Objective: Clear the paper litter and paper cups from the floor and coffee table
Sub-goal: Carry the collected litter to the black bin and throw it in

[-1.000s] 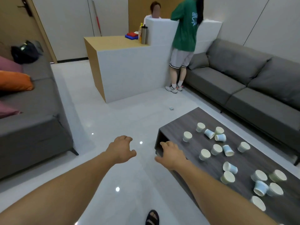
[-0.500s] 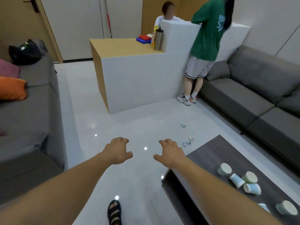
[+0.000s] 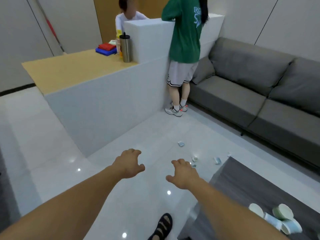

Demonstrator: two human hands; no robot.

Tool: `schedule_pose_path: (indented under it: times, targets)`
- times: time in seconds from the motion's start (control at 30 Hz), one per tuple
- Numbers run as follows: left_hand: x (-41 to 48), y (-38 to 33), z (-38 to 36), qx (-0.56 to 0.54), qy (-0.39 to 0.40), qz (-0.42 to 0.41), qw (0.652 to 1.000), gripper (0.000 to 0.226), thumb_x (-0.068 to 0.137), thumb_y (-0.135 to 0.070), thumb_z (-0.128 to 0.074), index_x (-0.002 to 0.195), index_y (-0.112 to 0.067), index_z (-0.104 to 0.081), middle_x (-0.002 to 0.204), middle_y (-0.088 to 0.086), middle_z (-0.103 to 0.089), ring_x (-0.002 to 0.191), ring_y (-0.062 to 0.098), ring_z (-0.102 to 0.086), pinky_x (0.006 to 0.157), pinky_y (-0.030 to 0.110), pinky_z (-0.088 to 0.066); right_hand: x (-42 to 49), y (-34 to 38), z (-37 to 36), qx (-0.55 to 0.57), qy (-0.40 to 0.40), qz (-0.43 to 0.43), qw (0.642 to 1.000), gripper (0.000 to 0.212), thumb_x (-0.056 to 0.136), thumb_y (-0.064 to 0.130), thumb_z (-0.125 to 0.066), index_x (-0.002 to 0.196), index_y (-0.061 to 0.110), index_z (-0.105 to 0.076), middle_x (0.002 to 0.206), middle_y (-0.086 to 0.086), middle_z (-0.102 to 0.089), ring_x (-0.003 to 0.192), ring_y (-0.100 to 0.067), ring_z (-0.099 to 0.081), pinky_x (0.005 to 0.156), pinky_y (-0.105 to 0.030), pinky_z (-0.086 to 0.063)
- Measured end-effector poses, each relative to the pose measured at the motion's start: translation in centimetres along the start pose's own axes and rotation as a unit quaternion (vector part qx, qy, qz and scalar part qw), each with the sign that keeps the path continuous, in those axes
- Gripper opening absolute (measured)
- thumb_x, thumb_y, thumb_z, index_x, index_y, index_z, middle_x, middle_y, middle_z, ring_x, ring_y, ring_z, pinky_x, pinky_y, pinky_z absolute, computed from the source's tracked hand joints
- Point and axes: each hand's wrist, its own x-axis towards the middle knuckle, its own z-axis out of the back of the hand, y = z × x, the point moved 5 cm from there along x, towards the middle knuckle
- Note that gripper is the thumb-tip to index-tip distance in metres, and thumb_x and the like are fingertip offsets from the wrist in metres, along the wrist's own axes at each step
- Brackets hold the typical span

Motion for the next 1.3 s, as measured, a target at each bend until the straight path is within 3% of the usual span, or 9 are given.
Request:
schedule_pose_path:
  times: [0.3, 0.53, 0.77, 1.13, 1.3]
  targets:
    - [18.9, -4.8, 4.9, 0.004, 0.057, -0.037, 0.998, 0.069, 0.089, -0.045, -0.054, 0.148, -0.020, -0.028, 0.153, 0.003, -0.029, 0.137, 0.023, -0.031, 0.108, 0.039, -0.034, 15.9, -4.7, 8.5, 0.039, -0.001, -0.046, 0.998, 0.075, 0.091, 0.054, -0.052, 0.151, 0.021, -0.024, 0.152, -0.004, -0.028, 0.136, -0.027, -0.031, 0.106, -0.042, -0.035]
    - [33.5, -10.3, 6.0, 0.046, 0.123, -0.140, 0.981, 0.070, 0.089, -0.044, -0.054, 0.149, -0.019, -0.027, 0.151, 0.005, -0.031, 0.135, 0.025, -0.033, 0.106, 0.039, -0.036, 24.0, -10.0, 11.1, 0.095, 0.015, -0.154, 0.983, 0.073, 0.091, 0.053, -0.052, 0.151, 0.020, -0.026, 0.149, -0.005, -0.030, 0.134, -0.027, -0.034, 0.105, -0.042, -0.039]
    - [46.0, -18.7, 7.0, 0.112, 0.186, -0.259, 0.941, 0.067, 0.087, -0.043, -0.055, 0.146, -0.020, -0.031, 0.146, 0.005, -0.036, 0.130, 0.025, -0.038, 0.102, 0.037, -0.039, 28.6, -15.0, 12.7, 0.188, 0.001, -0.280, 0.941, 0.076, 0.092, 0.054, -0.051, 0.153, 0.020, -0.022, 0.153, -0.005, -0.027, 0.136, -0.028, -0.034, 0.107, -0.042, -0.038]
    - [55.9, -31.7, -4.4, 0.212, 0.339, -0.360, 0.843, 0.070, 0.090, -0.046, -0.052, 0.149, -0.019, -0.026, 0.151, 0.005, -0.032, 0.133, 0.023, -0.037, 0.104, 0.033, -0.035, 34.0, -27.1, 7.7, 0.318, 0.028, -0.398, 0.860, 0.071, 0.092, 0.049, -0.050, 0.151, 0.020, -0.023, 0.151, -0.006, -0.028, 0.134, -0.029, -0.035, 0.104, -0.041, -0.039]
    - [61.2, -33.2, -12.4, 0.222, 0.379, -0.343, 0.830, 0.069, 0.089, -0.045, -0.052, 0.149, -0.021, -0.028, 0.148, 0.003, -0.037, 0.131, 0.022, -0.040, 0.104, 0.033, -0.036, 37.4, -31.1, 1.3, 0.366, 0.052, -0.443, 0.817, 0.071, 0.092, 0.052, -0.051, 0.151, 0.022, -0.023, 0.151, -0.003, -0.029, 0.132, -0.027, -0.039, 0.103, -0.040, -0.041]
